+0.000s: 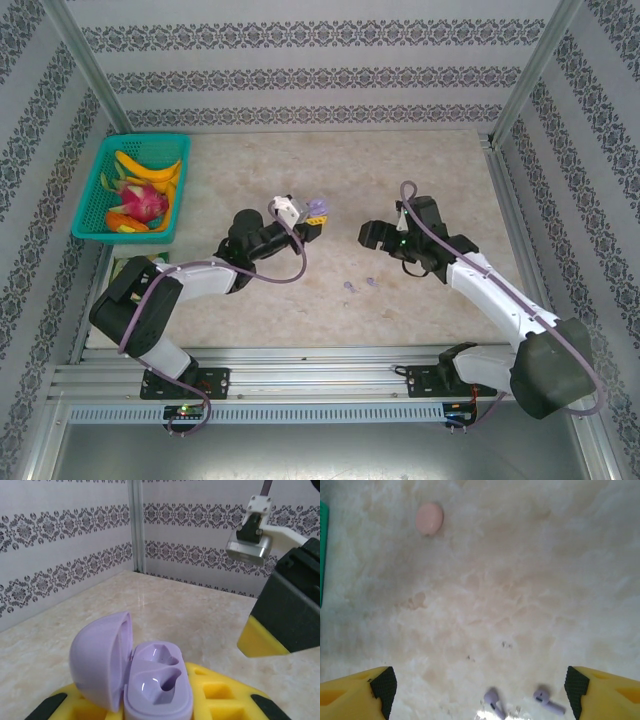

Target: Insert the wireless bluetooth earbuds into the charging case

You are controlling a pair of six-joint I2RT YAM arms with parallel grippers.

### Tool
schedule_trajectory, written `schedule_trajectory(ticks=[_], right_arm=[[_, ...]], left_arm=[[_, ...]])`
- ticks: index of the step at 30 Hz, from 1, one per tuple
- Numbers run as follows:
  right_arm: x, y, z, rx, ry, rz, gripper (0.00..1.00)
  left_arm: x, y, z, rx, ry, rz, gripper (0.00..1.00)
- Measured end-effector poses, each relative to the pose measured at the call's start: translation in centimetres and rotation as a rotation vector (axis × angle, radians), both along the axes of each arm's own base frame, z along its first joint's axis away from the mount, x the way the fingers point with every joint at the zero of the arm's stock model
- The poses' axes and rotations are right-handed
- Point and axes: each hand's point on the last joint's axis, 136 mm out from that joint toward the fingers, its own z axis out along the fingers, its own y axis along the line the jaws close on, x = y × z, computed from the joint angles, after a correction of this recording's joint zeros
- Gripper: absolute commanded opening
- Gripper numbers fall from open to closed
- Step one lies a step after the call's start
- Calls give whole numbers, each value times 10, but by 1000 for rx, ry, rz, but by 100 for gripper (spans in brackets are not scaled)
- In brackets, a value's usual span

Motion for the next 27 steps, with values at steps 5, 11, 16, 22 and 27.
schedule_trajectory(ticks=[5, 11, 16, 22, 27], right_arm=[[-23, 10, -18, -58, 104, 1, 81], [-40, 25, -41, -187, 236, 17, 76], [-49, 46, -64, -295, 294, 125, 69], [-46, 64, -81, -406, 277, 327, 63], [-45, 68, -86, -425, 265, 430, 59]], left_arm=[[-3, 12, -7, -17, -30, 57, 0], [9, 27, 2, -71, -95, 134, 0], [18, 46, 4, -104, -101, 182, 0], [21, 59, 3, -121, -90, 197, 0], [17, 64, 8, -135, -91, 193, 0]])
